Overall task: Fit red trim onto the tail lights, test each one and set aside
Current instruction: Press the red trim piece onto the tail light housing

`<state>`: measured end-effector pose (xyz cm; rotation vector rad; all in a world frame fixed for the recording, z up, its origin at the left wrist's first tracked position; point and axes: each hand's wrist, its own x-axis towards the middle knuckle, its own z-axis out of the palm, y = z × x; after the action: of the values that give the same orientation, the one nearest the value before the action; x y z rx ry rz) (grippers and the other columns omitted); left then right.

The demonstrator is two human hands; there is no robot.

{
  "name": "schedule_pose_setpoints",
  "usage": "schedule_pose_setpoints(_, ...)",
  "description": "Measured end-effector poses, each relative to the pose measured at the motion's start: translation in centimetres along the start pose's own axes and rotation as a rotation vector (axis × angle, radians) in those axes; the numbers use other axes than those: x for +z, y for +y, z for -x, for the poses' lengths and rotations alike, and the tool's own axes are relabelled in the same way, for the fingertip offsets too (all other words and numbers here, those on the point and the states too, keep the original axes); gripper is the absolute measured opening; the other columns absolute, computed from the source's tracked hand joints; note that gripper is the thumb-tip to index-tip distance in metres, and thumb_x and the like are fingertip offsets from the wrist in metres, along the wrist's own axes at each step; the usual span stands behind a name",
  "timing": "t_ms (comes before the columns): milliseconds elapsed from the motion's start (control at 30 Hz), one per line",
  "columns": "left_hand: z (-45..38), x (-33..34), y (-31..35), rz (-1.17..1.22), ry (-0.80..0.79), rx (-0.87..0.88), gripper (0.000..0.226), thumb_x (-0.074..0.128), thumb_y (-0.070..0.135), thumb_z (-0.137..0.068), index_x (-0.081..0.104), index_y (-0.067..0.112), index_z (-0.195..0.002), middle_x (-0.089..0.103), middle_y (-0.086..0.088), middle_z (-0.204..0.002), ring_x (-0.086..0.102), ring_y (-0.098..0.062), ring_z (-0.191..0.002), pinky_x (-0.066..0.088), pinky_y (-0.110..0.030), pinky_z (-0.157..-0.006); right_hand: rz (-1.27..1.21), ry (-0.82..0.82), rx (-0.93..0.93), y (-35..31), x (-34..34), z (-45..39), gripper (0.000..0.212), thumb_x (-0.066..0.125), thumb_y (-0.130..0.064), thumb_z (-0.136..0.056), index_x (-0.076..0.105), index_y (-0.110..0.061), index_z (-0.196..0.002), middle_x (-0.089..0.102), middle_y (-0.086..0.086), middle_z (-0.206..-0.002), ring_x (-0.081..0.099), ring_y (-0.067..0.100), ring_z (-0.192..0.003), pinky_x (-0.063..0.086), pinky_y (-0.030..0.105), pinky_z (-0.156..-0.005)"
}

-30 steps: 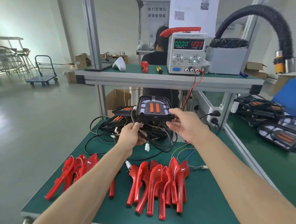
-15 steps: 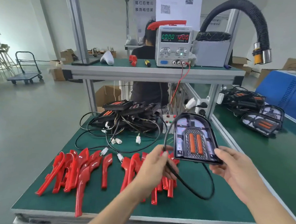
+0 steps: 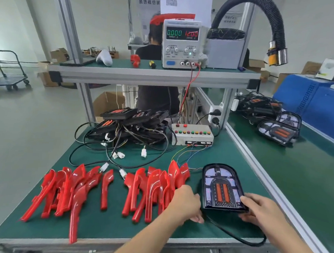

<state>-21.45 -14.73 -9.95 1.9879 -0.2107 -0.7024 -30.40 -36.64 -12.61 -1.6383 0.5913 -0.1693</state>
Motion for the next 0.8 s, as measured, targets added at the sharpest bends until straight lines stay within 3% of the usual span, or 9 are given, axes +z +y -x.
schedule_pose_setpoints(67, 0.2, -0.2, 0.1, -0.058, 0.054, 0.026, 0.030, 0.039, 0.023, -0.107, 0.053, 0.009, -0.086, 0.073, -0.030, -0.097, 0.077, -0.035, -0.081, 0.063, -0.033, -0.066, 0.018, -0.010, 0.000, 0.1, 0.3, 0.0, 0.009, 0.065, -0.011, -0.098, 0.074, -0.013, -0.100, 0.079, 0.006, -0.084, 0.075, 0.034, -0.067, 0.062, 0.032, -0.059)
schedule_pose_setpoints(200, 0.3, -0.2, -0.3, -0.097, 0.058, 0.094, 0.039, 0.040, 0.036, -0.107, 0.050, 0.011, -0.080, 0.068, -0.011, -0.068, 0.067, -0.013, -0.048, 0.054, -0.022, -0.051, 0.061, -0.059, 0.015, 0.1, 0.8, -0.2, 0.014, 0.063, -0.012, -0.100, 0.076, -0.011, -0.103, 0.080, 0.006, -0.092, 0.076, 0.038, -0.074, 0.064, 0.034, -0.064)
schedule_pose_setpoints(267, 0.5, -0.1, -0.4, -0.080, 0.072, 0.098, 0.036, 0.045, 0.032, -0.106, 0.048, 0.011, -0.077, 0.062, -0.007, -0.063, 0.064, -0.009, -0.045, 0.050, -0.020, -0.045, 0.092, -0.058, 0.001, -0.2, 1.1, -0.1, 0.014, 0.063, -0.016, -0.100, 0.077, -0.015, -0.102, 0.080, 0.001, -0.092, 0.077, 0.035, -0.075, 0.064, 0.032, -0.062)
schedule_pose_setpoints(333, 0.9, 0.0, -0.4, -0.070, 0.068, 0.084, 0.030, 0.045, 0.025, -0.105, 0.048, 0.011, -0.078, 0.063, -0.009, -0.064, 0.069, -0.014, -0.053, 0.051, -0.022, -0.045, 0.156, -0.037, -0.021, -0.7, 1.3, 0.0, 0.013, 0.065, -0.023, -0.099, 0.078, -0.021, -0.097, 0.080, -0.003, -0.089, 0.077, 0.030, -0.072, 0.060, 0.030, -0.057)
schedule_pose_setpoints(467, 2.1, 0.0, -1.0, -0.190, 0.172, 0.180, 0.029, 0.046, 0.023, -0.102, 0.058, 0.004, -0.084, 0.069, -0.016, -0.070, 0.075, -0.029, -0.065, 0.061, -0.044, -0.063, 0.249, -0.049, -0.034, -1.4, 1.7, -0.1, 0.019, 0.062, -0.026, -0.101, 0.079, -0.021, -0.094, 0.079, -0.001, -0.083, 0.075, 0.026, -0.066, 0.054, 0.028, -0.053)
schedule_pose_setpoints(533, 3.0, -1.0, -1.9, -0.282, 0.380, 0.272, 0.025, 0.052, 0.030, -0.098, 0.068, 0.015, -0.087, 0.072, -0.004, -0.076, 0.071, -0.023, -0.069, 0.057, -0.040, -0.067, 0.239, -0.052, -0.017, -1.7, 2.0, -0.2, 0.019, 0.063, -0.028, -0.100, 0.079, -0.020, -0.094, 0.080, 0.000, -0.084, 0.075, 0.026, -0.066, 0.054, 0.029, -0.053)
schedule_pose_setpoints(633, 4.1, -3.8, -3.0, -0.420, 0.675, 0.303, 0.014, 0.057, 0.038, -0.096, 0.063, 0.025, -0.094, 0.065, 0.008, -0.092, 0.063, -0.015, -0.079, 0.041, -0.029, -0.066, 0.154, -0.051, 0.054, -2.0, 2.4, -0.1, 0.017, 0.068, -0.030, -0.097, 0.078, -0.016, -0.099, 0.080, 0.001, -0.090, 0.075, 0.028, -0.067, 0.057, 0.029, -0.054)
schedule_pose_setpoints(800, 3.0, -7.9, -3.8, -0.685, 0.731, 0.078, 0.032, 0.054, 0.044, -0.099, 0.051, 0.017, -0.115, 0.053, -0.002, -0.117, 0.062, -0.026, -0.104, 0.038, -0.030, -0.070, 0.203, -0.036, 0.109, -2.3, 3.1, 0.0, 0.029, 0.065, -0.043, -0.096, 0.076, -0.016, -0.099, 0.080, -0.001, -0.084, 0.075, 0.024, -0.065, 0.052, 0.029, -0.051)
